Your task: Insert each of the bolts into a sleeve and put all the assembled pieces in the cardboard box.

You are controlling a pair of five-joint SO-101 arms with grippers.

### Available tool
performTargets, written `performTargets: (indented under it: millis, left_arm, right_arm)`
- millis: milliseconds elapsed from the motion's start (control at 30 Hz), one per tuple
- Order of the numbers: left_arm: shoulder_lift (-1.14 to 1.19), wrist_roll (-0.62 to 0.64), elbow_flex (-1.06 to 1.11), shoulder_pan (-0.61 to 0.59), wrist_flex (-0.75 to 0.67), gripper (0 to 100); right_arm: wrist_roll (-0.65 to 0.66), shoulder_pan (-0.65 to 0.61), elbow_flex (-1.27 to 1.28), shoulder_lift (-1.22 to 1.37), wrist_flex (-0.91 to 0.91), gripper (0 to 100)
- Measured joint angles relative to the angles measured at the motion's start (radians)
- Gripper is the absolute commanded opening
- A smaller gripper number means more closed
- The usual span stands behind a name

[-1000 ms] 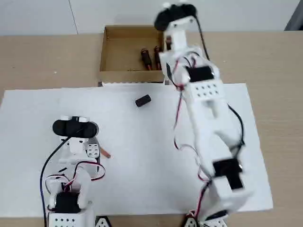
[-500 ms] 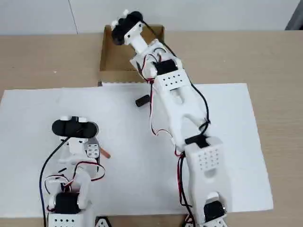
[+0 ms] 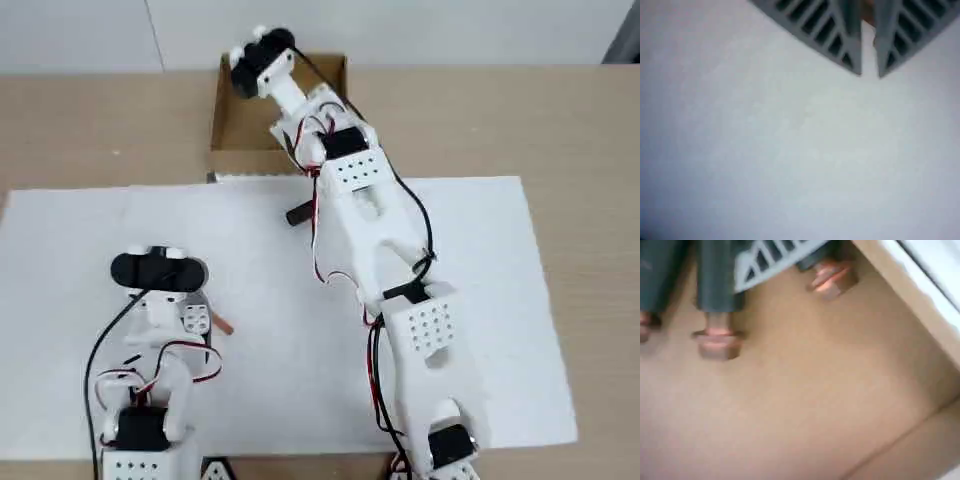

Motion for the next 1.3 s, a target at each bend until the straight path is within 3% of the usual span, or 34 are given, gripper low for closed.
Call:
performTargets:
  millis: [267,833,1067,1300]
  left_arm:
    - [0.000,0.000,0.000,0.000,0.000,1]
    - [0.000,0.000,0.000,0.000,0.000,1]
    - [0.000,0.000,0.000,0.000,0.000,1]
    - [0.000,0.000,0.000,0.000,0.000,1]
  right_arm:
    - [0.000,-0.012,0.000,-0.109,0.229,0.0]
    - [0.006,-0.020,0.000,-0.288,0.675,0.4]
    - [0.278,-0.054,0.000,-0.288,0.784,0.9]
    - [0.448,-0.074,-0.002,-0.238,0.839,16.6]
